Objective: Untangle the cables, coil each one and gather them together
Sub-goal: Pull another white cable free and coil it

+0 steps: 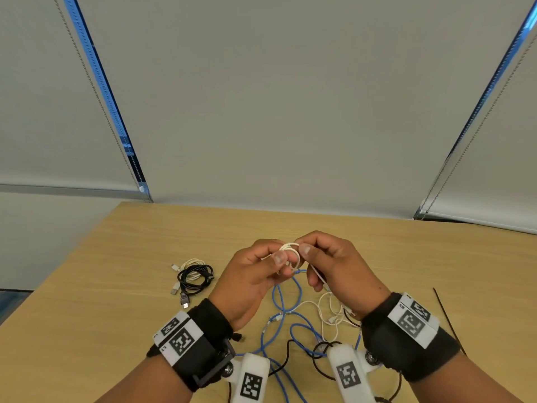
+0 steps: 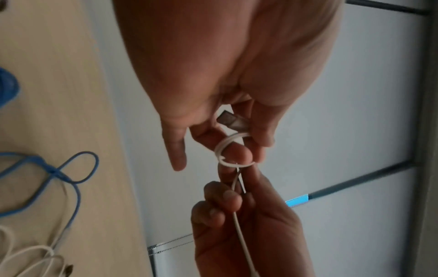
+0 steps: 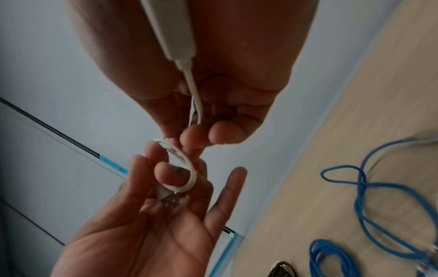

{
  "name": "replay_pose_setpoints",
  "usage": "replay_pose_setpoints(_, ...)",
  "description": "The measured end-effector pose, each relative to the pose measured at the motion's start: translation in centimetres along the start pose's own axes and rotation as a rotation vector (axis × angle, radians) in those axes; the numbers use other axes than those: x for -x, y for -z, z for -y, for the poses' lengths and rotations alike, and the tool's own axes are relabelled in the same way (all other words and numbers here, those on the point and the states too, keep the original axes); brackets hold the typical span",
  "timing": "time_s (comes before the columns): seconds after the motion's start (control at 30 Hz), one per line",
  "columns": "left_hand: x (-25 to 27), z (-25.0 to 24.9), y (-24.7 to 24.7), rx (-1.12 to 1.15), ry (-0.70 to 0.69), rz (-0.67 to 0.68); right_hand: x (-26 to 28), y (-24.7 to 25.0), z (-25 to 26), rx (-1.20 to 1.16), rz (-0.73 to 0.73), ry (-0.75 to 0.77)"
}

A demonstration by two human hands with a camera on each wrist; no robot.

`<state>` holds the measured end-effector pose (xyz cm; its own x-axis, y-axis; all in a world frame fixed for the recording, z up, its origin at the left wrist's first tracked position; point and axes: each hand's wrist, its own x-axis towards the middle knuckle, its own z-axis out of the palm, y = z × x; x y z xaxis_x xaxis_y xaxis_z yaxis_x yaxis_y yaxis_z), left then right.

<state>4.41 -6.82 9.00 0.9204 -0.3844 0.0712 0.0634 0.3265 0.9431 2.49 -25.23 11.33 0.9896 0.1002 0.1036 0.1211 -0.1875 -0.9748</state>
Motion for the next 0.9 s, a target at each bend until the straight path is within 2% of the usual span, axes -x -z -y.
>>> replay_pose_setpoints(0.17, -0.2, 0.4, 0.3, 0.032, 0.014, -0.029, 0.5, -0.5, -0.1, -0.092, 0.024, -0.037)
replay_pose_setpoints(0.23, -0.3, 0.4, 0.3, -0.082, -0.03, -0.065, 0.7, -0.6, -0.2, -0.178, 0.064, -0.062)
replay_pose_setpoints(0.33, -0.3, 0.7, 0.3, -0.411, -0.142, -0.142, 0.8, -0.6, -0.6, -0.341, 0.06, -0.155)
replay_pose_setpoints(0.43, -0.1, 0.8, -0.2, -0.484, -0.243, -0.187, 0.8, -0.7, -1.2, -0.495, 0.06, -0.28)
replay_pose_setpoints(0.5, -0.1, 0.9, -0.4, -0.478, -0.271, -0.155, 0.8, -0.6, -1.7, -0.544, 0.088, -0.33)
replay_pose_setpoints(0.57, -0.1, 0.8, -0.3, -0.482, -0.261, -0.061, 0.7, -0.2, -2.0, -0.543, 0.119, -0.383)
replay_pose_setpoints(0.63, 0.0, 0.9, -0.2, -0.502, -0.242, -0.012, 0.7, 0.0, -2.2, -0.46, 0.136, -0.43)
replay_pose_setpoints(0.7, -0.2, 1.2, 0.0, -0.509, -0.201, -0.079, 0.7, -0.1, -2.0, -0.27, 0.074, -0.382)
replay_pose_setpoints(0.8, -0.7, 1.5, 0.4, -0.52, -0.154, -0.251, 0.9, -0.1, -1.3, 0.229, -0.166, -0.092)
replay_pose_setpoints(0.83, -0.8, 1.6, 0.5, -0.511, -0.146, -0.286, 1.0, -0.1, -0.9, 0.344, -0.186, 0.007)
replay_pose_setpoints(0.9, -0.9, 1.7, 0.4, -0.455, -0.128, -0.322, 1.2, -0.6, -0.3, 0.466, -0.084, 0.1)
